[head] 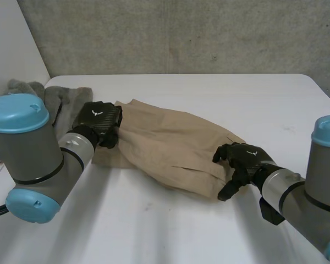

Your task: Fold the laundry.

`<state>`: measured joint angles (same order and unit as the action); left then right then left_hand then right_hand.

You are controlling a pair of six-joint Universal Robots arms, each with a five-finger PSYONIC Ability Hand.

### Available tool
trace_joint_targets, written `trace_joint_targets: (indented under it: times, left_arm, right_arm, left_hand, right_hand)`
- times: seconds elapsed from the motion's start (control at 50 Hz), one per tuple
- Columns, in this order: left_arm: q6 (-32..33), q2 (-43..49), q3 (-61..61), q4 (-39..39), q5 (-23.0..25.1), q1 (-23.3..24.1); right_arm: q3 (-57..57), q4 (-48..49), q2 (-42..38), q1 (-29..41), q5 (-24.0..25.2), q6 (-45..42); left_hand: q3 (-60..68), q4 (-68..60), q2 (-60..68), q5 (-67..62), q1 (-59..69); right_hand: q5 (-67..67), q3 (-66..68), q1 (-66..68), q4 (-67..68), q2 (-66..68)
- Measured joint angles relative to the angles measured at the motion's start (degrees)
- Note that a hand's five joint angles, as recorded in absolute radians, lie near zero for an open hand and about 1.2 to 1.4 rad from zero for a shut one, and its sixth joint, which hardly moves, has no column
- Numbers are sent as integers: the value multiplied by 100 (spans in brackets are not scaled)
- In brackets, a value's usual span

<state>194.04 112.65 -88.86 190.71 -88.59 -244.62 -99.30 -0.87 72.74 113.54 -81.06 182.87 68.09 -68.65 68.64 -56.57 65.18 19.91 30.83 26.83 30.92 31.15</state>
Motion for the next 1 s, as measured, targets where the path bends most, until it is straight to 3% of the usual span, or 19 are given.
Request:
trace_joint_targets:
  times: [0.06,0.08,0.1,0.22,0.34,0.44,0.6,0.68,0.84,1.0]
  left_arm:
    - [-4,-1,-29,-43,-1,7]
    - [-5,-3,-35,-55,-1,10]
    - [-8,-10,-46,-83,0,15]
    - [-117,-351,-129,-472,36,34]
    - [-438,-1326,-223,-996,106,23]
    - [-594,-2343,-232,-1211,140,22]
    - [-598,-3107,-119,-1204,141,33]
    - [-576,-2874,-20,-1181,127,33]
    - [-332,-1183,699,-1104,78,41]
    - [258,281,2384,-323,-96,68]
  right_arm:
    - [72,292,-272,10,-89,-36]
    - [87,319,-302,9,-101,-45]
    - [123,360,-357,7,-127,-67]
    - [479,426,-428,-55,-248,-568]
    - [847,90,480,-78,-192,-1855]
    - [1512,-748,1313,-69,-141,-3215]
    - [2812,-2069,1357,-80,-25,-3886]
    - [3251,-2358,998,-78,9,-3916]
    - [4020,-2391,-297,-27,-44,-4080]
    - [5454,-1530,-1522,2,-493,-4109]
  left_hand:
    - [0,0,0,0,0]
    - [0,0,0,0,0]
    - [0,0,0,0,0]
    - [0,0,0,0,0]
    - [22,-5,0,0,0]
    - [22,-20,1,0,0]
    - [22,-21,6,0,0]
    - [23,-22,9,0,0]
    - [29,-25,14,0,0]
    - [33,-26,16,0,0]
  right_hand:
    - [2318,2544,2167,2447,2569]
    - [2318,2544,2167,2447,2569]
    - [3278,3329,2803,3399,3439]
    - [3598,3544,2969,3713,3595]
    - [3598,3544,2969,3713,3594]
    - [3598,3544,2969,3715,3595]
    - [3655,3693,2969,3716,3595]
    - [3683,3693,2969,3716,3595]
    - [3683,3693,2969,3716,3595]
    - [3683,3693,2969,3719,3634]
